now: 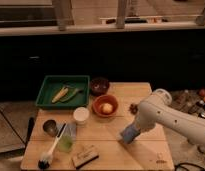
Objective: Place sponge in paper cup
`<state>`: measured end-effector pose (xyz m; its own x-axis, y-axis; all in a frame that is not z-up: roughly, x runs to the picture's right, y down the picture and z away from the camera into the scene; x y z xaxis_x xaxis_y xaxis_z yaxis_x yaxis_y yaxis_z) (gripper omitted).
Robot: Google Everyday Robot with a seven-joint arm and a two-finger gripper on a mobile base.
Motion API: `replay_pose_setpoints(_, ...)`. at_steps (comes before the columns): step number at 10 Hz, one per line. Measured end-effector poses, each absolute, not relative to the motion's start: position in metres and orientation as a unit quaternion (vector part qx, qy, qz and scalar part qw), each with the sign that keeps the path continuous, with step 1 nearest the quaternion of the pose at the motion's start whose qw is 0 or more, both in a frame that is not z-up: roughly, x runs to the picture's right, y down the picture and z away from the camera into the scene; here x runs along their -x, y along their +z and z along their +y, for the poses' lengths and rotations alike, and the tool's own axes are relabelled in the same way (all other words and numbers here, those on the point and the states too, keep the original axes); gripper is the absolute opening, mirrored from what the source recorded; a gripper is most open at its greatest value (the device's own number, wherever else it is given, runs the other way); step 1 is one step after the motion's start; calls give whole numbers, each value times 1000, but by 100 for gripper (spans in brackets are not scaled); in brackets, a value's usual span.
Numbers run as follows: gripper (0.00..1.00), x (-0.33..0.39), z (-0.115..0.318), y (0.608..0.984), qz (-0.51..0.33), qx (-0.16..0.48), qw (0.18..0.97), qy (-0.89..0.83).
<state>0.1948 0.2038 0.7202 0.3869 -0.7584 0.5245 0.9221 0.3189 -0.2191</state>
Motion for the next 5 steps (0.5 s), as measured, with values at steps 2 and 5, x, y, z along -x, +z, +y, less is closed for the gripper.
replay_pose_setpoints(2, 77, -188, 208, 724, -166, 251, 800, -519)
replay_pose_setpoints(5, 70, -178, 212, 739, -164, 248, 798, -524)
